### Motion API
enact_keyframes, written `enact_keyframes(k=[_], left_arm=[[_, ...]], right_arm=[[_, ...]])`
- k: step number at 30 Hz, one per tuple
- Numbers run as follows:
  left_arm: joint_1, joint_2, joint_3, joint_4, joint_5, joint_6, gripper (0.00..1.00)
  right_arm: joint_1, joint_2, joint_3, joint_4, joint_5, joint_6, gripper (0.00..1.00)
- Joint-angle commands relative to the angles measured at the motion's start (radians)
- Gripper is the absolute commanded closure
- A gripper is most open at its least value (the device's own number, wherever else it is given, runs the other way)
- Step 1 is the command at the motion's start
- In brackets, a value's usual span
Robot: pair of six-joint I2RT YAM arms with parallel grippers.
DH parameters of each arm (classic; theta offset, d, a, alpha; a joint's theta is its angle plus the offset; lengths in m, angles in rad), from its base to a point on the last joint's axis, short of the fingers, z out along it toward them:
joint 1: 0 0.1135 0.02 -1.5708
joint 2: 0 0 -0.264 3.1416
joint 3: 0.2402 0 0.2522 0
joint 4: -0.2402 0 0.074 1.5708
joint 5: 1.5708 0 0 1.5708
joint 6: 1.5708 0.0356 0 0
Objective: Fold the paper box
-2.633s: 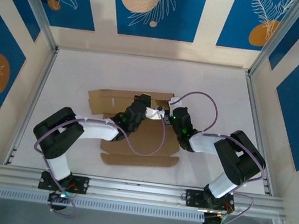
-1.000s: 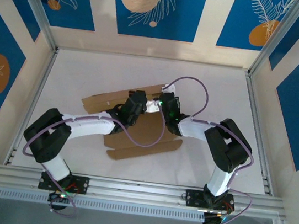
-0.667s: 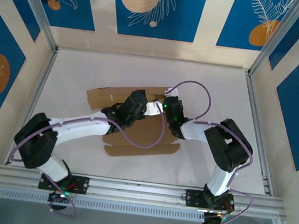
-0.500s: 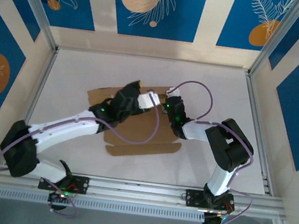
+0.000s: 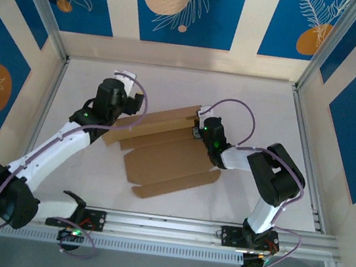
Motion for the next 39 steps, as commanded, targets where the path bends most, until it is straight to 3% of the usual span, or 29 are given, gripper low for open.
enact_keyframes(k=[1,11,16,19,23,30,33,39], left_arm=[[0.021,0.060,0.000,-0.079,0.210,-0.180,0.23],[0.032,0.120,-0.079,0.056,0.603,-0.446,0.42],[0.032,0.136,-0.099,0.131,0.710,-0.555,0.49],[0.032,0.127,-0.098,0.119,0.685,-0.541,0.46],[0.028,0.115,-0.083,0.059,0.610,-0.472,0.45],[0.021,0.090,-0.039,-0.015,0.487,-0.359,0.44],[0.014,0.088,-0.012,-0.038,0.453,-0.318,0.44],[-0.003,0.082,0.032,-0.063,0.405,-0.259,0.42]], right_arm=[[0.000,0.008,-0.011,-0.046,-0.036,-0.011,1.00],[0.003,0.038,0.069,-0.152,0.162,0.061,1.00],[0.010,0.059,0.092,-0.172,0.206,0.067,1.00],[0.005,0.051,0.086,-0.169,0.167,0.070,0.97],[-0.020,0.009,0.047,-0.146,0.104,0.090,0.69],[-0.060,-0.079,-0.011,-0.097,-0.013,0.117,0.30],[-0.080,-0.119,-0.026,-0.089,-0.052,0.129,0.26],[-0.149,-0.246,-0.086,-0.075,-0.142,0.216,0.26]])
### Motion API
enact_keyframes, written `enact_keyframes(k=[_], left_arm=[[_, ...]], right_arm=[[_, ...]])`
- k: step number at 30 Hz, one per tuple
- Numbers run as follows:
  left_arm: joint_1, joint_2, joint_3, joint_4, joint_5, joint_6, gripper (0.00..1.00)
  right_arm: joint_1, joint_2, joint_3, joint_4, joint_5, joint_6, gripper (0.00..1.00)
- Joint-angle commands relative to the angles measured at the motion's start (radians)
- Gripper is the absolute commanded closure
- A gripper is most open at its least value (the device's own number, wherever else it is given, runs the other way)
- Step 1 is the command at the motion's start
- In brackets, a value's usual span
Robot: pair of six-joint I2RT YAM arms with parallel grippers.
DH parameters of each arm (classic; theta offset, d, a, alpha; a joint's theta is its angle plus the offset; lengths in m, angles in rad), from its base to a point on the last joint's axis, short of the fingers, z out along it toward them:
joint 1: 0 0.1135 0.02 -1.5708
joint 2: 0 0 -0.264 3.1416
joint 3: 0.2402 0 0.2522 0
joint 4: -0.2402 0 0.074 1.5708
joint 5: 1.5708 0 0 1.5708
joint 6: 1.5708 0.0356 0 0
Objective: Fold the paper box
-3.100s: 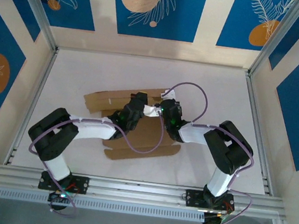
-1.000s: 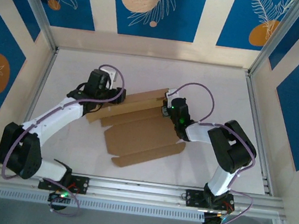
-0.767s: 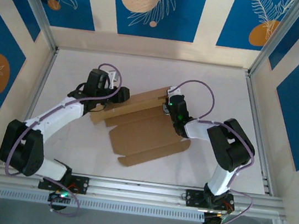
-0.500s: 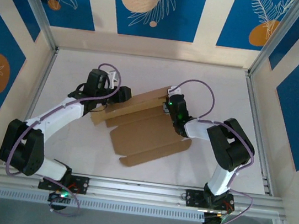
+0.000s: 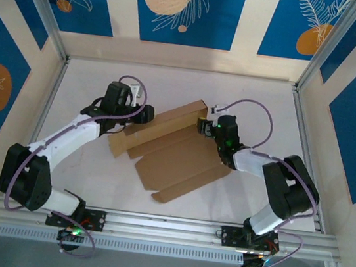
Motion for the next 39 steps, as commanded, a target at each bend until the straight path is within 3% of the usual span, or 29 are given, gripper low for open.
enact_keyframes(k=[1,6,10,14,22,26,30,39], left_arm=[[-0.019,-0.023,0.056,-0.040,-0.057,0.074,0.42],[-0.033,0.036,0.116,-0.024,-0.054,0.095,0.38],[-0.038,0.159,0.240,-0.040,-0.030,0.135,0.34],[-0.035,0.286,0.366,-0.061,0.024,0.209,0.33],[0.003,0.530,0.502,0.009,0.372,0.143,0.38],[0.003,0.625,0.589,-0.006,0.412,0.132,0.39],[0.003,0.715,0.677,-0.046,0.467,0.133,0.46],[0.008,0.777,0.694,-0.042,0.515,0.102,0.58]], right_arm=[[-0.051,-0.092,-0.041,0.031,-0.092,0.090,0.27],[-0.122,-0.180,0.021,-0.167,-0.157,0.147,0.36],[-0.129,-0.182,0.029,-0.189,-0.281,-0.021,0.44],[-0.094,-0.130,0.016,-0.121,-0.384,-0.145,0.43],[-0.024,0.036,0.086,-0.086,-0.155,-0.123,0.34],[-0.029,0.087,0.122,-0.097,-0.175,-0.133,0.35],[-0.028,0.124,0.148,-0.088,-0.179,-0.152,0.38],[-0.023,0.155,0.168,-0.089,-0.186,-0.170,0.53]])
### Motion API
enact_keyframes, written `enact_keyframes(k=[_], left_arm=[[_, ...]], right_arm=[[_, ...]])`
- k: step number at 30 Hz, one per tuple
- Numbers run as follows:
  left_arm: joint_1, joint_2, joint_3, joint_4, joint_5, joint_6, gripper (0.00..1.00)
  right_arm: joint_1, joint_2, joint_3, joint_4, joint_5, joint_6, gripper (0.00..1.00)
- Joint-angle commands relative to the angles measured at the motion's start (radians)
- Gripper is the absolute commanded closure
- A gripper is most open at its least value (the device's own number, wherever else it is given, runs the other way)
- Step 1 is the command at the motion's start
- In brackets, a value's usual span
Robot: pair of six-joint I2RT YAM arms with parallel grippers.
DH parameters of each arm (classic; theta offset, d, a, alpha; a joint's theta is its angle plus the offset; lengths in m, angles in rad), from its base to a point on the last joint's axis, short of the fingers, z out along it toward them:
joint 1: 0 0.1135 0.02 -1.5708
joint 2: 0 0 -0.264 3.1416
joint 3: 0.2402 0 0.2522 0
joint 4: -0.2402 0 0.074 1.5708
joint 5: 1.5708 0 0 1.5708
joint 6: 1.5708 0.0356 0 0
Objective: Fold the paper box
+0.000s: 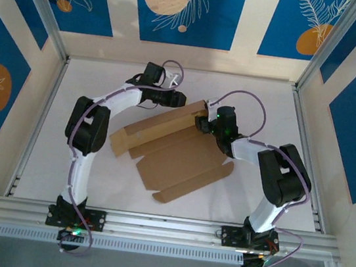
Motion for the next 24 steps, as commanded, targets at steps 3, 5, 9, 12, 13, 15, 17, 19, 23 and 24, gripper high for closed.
enact_keyframes(k=[3,5,9,12,13,15,17,19,23,24], left_arm=[[0.018,0.007,0.005,0.002,0.035,-0.023,0.60],[0.019,0.007,-0.002,0.019,0.036,-0.040,0.63],[0.018,0.002,-0.046,0.102,0.060,-0.102,0.68],[0.016,0.002,-0.071,0.141,0.081,-0.127,0.73],[0.014,0.004,-0.079,0.152,0.084,-0.137,0.74],[0.008,0.009,-0.085,0.172,0.105,-0.155,0.78],[-0.003,0.011,-0.090,0.184,0.123,-0.166,0.80],[-0.014,0.007,-0.095,0.190,0.133,-0.172,0.83],[-0.029,0.002,-0.101,0.201,0.147,-0.187,0.87],[-0.031,0.001,-0.105,0.210,0.150,-0.193,0.88]], right_arm=[[0.014,-0.007,0.000,0.003,0.004,-0.022,0.60],[0.027,-0.009,-0.006,0.003,0.026,-0.029,0.64],[0.072,0.000,0.003,-0.023,0.107,-0.049,0.70],[0.089,0.005,0.002,-0.029,0.158,-0.050,0.78],[0.092,0.008,0.010,-0.043,0.174,-0.045,0.82],[0.097,0.014,0.018,-0.057,0.187,-0.042,0.85],[0.103,0.020,0.024,-0.065,0.209,-0.043,0.90],[0.106,0.026,0.038,-0.082,0.235,-0.036,0.93],[0.114,0.035,0.062,-0.101,0.307,-0.020,1.00],[0.117,0.038,0.073,-0.108,0.329,-0.018,1.00]])
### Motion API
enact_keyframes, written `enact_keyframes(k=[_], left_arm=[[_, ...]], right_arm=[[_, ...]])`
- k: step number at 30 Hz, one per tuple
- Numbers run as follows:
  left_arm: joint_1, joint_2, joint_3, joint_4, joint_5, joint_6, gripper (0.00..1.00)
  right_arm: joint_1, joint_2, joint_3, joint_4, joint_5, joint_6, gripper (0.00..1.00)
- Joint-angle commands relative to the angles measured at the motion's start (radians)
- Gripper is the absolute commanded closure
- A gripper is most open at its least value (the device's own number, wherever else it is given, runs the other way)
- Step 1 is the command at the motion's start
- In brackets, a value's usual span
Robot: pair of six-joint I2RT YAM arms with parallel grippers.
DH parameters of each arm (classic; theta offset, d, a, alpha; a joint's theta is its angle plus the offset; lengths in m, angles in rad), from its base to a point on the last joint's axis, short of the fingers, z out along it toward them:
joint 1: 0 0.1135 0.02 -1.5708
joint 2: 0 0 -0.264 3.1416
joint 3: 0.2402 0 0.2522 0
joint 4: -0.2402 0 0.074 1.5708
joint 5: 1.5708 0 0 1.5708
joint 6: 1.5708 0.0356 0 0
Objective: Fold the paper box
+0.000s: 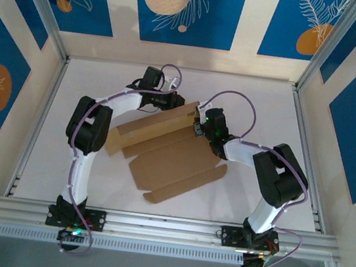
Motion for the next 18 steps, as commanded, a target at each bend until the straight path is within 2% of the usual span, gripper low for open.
enact_keyframes(k=[1,8,14,16,18], left_arm=[[-0.021,-0.003,-0.022,0.042,0.063,-0.028,0.88],[-0.035,0.000,-0.064,0.170,0.098,-0.137,0.91],[-0.065,0.017,-0.121,0.382,0.128,-0.305,0.94],[-0.063,0.013,-0.121,0.373,0.117,-0.296,0.95],[-0.051,-0.005,-0.106,0.287,0.078,-0.240,0.94]], right_arm=[[0.008,0.025,0.043,-0.049,0.129,0.010,1.00],[0.020,0.055,0.089,-0.071,0.169,0.095,1.00],[0.023,0.073,0.084,-0.035,0.179,0.183,1.00],[0.020,0.069,0.079,-0.029,0.195,0.192,1.00],[0.011,0.047,0.062,-0.028,0.196,0.192,0.92]])
